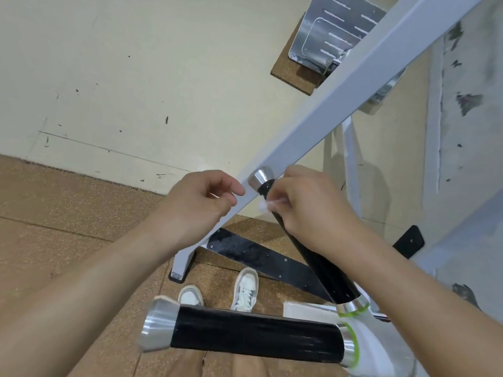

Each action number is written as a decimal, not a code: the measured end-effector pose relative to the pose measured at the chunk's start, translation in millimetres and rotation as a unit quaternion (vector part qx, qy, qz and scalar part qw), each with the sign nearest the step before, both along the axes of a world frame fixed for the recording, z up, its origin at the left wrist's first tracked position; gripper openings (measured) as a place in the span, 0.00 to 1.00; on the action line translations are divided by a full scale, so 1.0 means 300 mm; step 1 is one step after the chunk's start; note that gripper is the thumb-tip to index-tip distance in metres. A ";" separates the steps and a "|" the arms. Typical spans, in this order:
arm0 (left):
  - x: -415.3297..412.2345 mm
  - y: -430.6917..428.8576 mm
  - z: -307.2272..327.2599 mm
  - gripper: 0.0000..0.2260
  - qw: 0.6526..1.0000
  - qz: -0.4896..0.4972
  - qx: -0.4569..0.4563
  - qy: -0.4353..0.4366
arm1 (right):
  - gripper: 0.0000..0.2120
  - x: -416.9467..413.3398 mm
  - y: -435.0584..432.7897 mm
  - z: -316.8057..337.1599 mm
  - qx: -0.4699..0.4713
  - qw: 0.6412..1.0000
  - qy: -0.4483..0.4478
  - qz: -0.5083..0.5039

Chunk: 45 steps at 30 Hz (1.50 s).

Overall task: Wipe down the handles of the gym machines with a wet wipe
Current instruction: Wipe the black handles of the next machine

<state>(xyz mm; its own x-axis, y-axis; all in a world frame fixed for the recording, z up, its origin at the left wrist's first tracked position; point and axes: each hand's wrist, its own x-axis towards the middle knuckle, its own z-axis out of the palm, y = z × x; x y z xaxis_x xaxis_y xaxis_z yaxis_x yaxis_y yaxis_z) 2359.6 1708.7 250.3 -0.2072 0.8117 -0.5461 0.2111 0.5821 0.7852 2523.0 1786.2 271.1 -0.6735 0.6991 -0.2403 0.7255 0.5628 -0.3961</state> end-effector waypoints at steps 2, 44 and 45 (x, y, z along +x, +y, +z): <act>0.014 0.002 -0.010 0.09 1.000 -0.005 0.005 0.008 | 0.03 -0.058 0.027 -0.045 0.009 0.998 0.038 -0.039; 0.156 0.190 0.048 0.08 0.904 -0.229 0.060 0.356 | 0.10 0.137 0.096 -0.192 -0.469 0.756 0.269 -0.369; 0.156 0.195 0.050 0.08 0.903 -0.232 0.056 0.357 | 0.09 0.136 0.094 -0.195 -0.478 0.744 0.278 -0.374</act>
<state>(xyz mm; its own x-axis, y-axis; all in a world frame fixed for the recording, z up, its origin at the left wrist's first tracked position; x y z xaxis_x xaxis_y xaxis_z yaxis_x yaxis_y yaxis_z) 2406.4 1767.1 265.1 -0.0974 0.9435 -0.3166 0.8878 0.2262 0.4007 2563.9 1814.3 212.7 -0.3640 0.6164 -0.6983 0.2687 -0.6484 -0.7123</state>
